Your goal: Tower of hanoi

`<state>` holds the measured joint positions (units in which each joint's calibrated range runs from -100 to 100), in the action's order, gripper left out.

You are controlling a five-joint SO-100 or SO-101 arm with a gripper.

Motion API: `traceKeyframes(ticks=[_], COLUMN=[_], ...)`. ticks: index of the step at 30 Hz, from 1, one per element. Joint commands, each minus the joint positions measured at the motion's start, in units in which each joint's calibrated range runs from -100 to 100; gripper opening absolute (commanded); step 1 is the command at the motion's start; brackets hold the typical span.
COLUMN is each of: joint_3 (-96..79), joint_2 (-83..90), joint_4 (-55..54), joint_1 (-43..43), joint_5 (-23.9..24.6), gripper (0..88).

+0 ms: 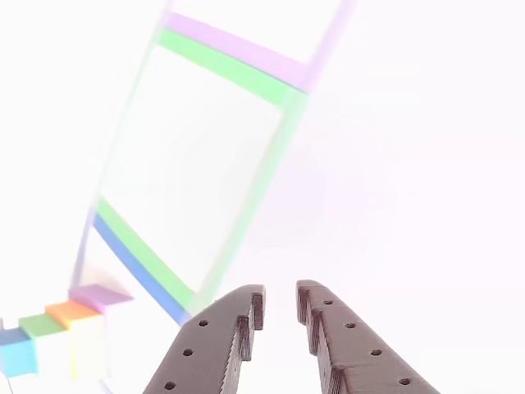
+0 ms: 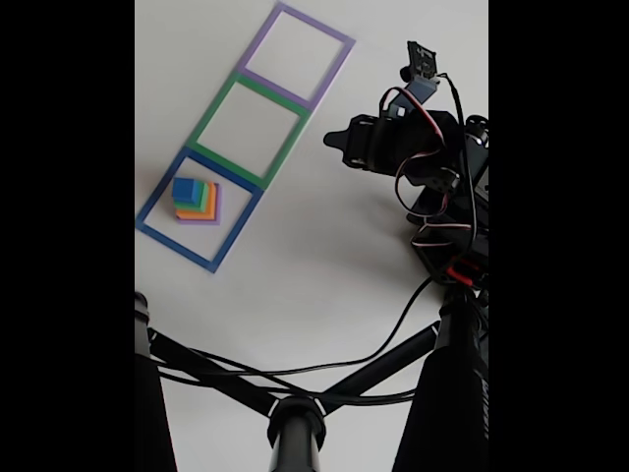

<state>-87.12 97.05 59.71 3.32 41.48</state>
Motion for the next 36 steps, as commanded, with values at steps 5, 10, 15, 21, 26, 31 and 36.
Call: traceKeyframes(ticks=[5, 10, 15, 21, 26, 31, 36], joint_3=[-3.7, -10.3, -10.7, -10.8, -10.8, -10.6, -10.2], joint_2=[2.9, 2.9, 2.9, 2.9, 2.9, 2.9, 2.9], joint_4=[4.7, -1.9, -1.8, -2.2, -2.2, -1.5, -0.4], joint_1=[0.3, 0.4, -0.3, -0.4, -0.6, -0.7, -0.7], joint_5=[13.4, 16.9, 21.8, 21.7, 21.3, 21.5, 23.9], gripper=[0.0, 0.0, 0.0, 0.0, 0.0, 0.0, 0.0])
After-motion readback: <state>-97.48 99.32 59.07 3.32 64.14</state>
